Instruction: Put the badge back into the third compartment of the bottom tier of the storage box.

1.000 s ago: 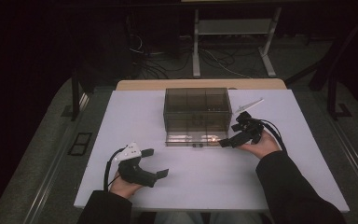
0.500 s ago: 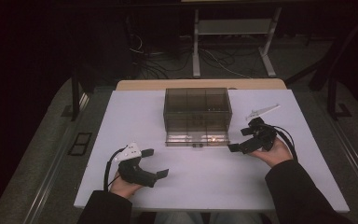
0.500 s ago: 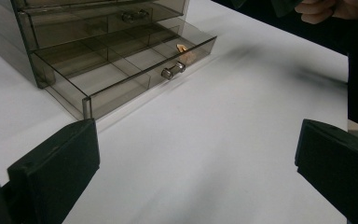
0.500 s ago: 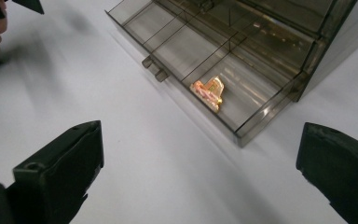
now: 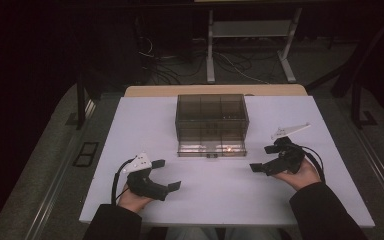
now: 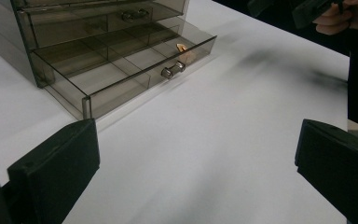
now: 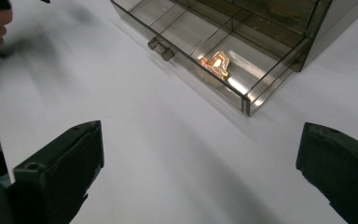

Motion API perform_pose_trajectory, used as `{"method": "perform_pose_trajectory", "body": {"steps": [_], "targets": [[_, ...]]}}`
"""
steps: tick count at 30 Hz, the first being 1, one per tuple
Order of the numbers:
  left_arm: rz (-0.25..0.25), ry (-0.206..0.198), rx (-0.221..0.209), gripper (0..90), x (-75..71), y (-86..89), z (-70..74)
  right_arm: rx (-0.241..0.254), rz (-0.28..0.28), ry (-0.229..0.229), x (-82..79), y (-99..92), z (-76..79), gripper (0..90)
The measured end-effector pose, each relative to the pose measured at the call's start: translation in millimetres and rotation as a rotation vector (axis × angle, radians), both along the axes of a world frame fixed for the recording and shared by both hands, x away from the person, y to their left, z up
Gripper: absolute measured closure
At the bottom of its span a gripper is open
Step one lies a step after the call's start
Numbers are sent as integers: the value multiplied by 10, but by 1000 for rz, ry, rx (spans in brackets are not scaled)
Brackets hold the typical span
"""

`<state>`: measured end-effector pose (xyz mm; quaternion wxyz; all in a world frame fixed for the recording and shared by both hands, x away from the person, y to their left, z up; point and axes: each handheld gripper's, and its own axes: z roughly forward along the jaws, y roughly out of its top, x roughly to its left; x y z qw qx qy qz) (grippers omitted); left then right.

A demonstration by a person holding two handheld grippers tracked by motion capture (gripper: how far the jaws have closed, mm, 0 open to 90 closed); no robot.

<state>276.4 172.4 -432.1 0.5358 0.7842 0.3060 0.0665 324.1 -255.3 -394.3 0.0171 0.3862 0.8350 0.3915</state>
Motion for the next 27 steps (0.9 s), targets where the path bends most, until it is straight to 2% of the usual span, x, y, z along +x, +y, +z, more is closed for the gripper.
{"method": "perform_pose_trajectory", "body": {"steps": [9,13,27], "targets": [[1,1,1,0,1,-1,-3,21,-39,-33,-150,-112,-92,2],[1,3,1,0,-2,-3,-4,28,-57,-33,-214,-148,-135,2],[-8,9,12,0,5,-4,-14,65,-92,-70,-410,-253,-295,1]]}}
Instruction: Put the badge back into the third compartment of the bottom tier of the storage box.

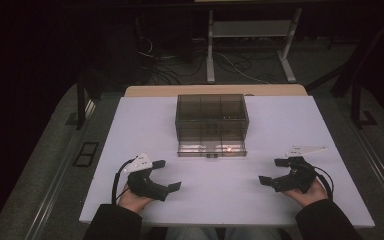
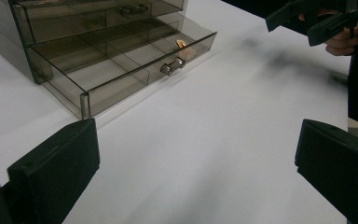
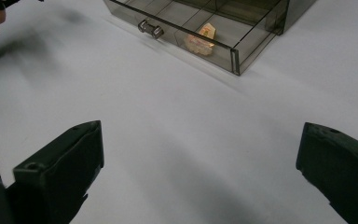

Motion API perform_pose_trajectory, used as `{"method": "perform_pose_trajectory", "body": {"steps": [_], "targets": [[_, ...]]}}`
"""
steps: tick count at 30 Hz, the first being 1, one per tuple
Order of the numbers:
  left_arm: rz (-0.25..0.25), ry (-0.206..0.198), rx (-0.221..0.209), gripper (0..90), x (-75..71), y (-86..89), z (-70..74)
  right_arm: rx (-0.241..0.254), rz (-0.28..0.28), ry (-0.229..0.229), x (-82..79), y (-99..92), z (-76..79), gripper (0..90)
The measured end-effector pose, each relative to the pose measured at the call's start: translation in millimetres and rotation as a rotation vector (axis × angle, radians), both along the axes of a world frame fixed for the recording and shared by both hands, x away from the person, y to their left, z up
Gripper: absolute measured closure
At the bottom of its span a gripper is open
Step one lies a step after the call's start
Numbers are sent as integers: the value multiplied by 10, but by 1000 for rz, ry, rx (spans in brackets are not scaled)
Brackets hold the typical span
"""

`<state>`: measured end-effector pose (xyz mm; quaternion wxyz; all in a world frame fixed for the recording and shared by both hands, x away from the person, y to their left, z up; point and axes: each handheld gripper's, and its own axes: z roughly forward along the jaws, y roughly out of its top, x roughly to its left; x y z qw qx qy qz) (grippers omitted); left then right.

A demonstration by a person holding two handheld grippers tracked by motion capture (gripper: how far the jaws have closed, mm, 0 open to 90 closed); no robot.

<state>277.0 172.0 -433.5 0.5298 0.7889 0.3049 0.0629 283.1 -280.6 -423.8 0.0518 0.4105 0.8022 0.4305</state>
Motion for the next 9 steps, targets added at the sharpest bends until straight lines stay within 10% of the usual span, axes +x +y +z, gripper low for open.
{"method": "perform_pose_trajectory", "body": {"steps": [9], "targets": [[-8,8,5,0,6,-8,-11,12,-11,-22,-48,-42,-35,1]]}}
